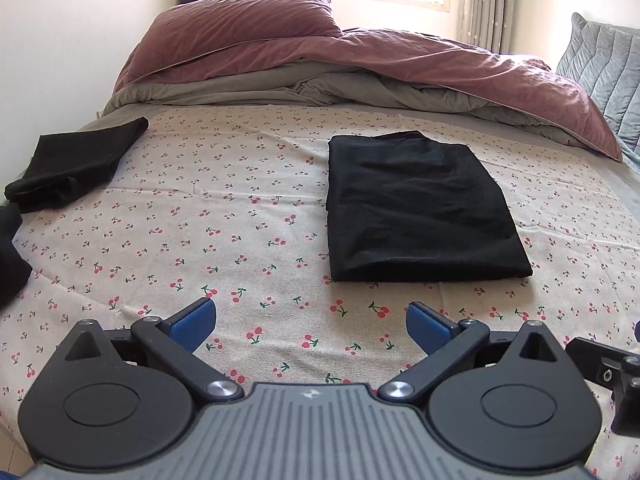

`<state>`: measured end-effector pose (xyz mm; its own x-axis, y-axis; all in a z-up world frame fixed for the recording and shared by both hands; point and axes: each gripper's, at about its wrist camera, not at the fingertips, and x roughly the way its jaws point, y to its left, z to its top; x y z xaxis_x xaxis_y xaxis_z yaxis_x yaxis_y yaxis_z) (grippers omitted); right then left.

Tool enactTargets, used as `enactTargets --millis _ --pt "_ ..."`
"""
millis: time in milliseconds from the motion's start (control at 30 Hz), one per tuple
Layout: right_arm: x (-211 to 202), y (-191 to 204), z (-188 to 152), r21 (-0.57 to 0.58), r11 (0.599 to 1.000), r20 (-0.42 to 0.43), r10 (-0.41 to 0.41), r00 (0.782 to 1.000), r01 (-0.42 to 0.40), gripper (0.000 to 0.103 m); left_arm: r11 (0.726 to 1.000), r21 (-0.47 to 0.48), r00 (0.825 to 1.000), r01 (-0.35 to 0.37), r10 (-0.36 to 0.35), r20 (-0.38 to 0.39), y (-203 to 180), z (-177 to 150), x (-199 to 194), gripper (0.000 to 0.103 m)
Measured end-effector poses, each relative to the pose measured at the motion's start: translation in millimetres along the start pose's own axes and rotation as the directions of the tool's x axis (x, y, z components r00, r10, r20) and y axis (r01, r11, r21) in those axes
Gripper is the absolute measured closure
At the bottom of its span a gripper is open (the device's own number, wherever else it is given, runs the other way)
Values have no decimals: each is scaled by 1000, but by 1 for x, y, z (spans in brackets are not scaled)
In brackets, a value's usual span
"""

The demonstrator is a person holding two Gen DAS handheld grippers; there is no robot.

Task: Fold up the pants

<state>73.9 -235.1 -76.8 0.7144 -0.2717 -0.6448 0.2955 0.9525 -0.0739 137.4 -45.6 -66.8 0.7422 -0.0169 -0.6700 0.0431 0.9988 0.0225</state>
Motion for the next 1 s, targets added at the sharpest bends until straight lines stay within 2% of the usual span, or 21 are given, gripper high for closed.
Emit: enactTargets --millis 333,600,800,1000 --pt "2 1 -3 -12 1000 -9 -5 1000 5 0 1000 8 1000 16 -16 -24 -1 -1 6 0" --pt "5 2 -3 -23 1000 -14 -10 1000 10 0 1000 16 998 0 1 -60 0 0 12 0" --pt "12 8 -3 -48 999 -66 -27 997 24 0 1000 8 998 -5 5 -57 1 0 13 0" --pt "12 7 -5 -48 998 -69 -31 997 28 0 1000 0 997 3 -3 -77 2 1 18 0"
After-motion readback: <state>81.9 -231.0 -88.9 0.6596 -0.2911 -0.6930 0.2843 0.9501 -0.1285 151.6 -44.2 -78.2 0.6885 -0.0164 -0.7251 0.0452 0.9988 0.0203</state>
